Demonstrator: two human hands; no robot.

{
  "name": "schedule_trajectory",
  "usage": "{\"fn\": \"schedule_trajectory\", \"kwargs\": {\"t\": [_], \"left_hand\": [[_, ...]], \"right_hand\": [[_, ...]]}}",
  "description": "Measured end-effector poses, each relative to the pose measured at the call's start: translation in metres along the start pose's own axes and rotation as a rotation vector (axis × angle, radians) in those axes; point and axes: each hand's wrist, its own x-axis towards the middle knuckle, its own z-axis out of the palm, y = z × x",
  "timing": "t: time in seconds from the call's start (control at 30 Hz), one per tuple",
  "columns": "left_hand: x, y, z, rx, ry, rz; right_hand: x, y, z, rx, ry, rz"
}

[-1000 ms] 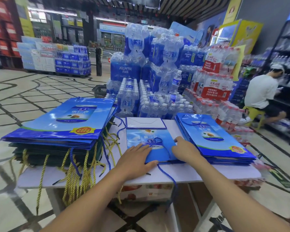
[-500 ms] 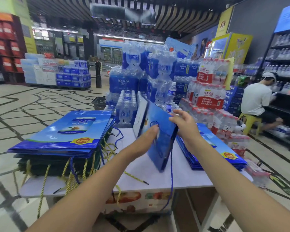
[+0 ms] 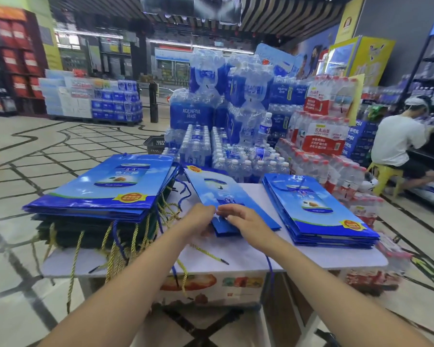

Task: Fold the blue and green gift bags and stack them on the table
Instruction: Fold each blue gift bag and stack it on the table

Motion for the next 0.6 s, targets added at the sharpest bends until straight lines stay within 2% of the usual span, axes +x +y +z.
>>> {"fn": "schedule_trajectory", "kwargs": {"t": [0.1,0.17,0.23,0.27,0.33,0.43,0.6], "left_hand": [[0.014,-0.023,-0.005,0.511,0.105,0.130],[0.008,-0.031,-0.003,0.641,0.110,0.168],[0.003,-0.037,0.001,0.664,0.005,0.347],[-0.001,-0.039,0.003,0.699,-0.067,0.408],[-0.008,-0.042,0.006,0.889,-0.155,0.477],[-0.012,-0.042,0.006,1.018,-0.097,0.537],[-0.005,-0.048,0.005,0.974,-0.130,0.735]], "right_hand": [[-0.001,0.009,0.001,-0.145,0.076,-0.010],[-0.004,0.010,-0.009,-0.297,0.192,-0.048],[-0.006,0.009,-0.027,-0.443,0.253,-0.029],[-0.008,0.007,-0.037,-0.526,0.226,0.041],[-0.014,0.004,-0.053,-0.725,0.061,0.247],[-0.030,0.003,-0.055,-0.885,-0.224,0.390],[-0.035,0.005,-0.051,-0.640,-0.296,0.304]]}}
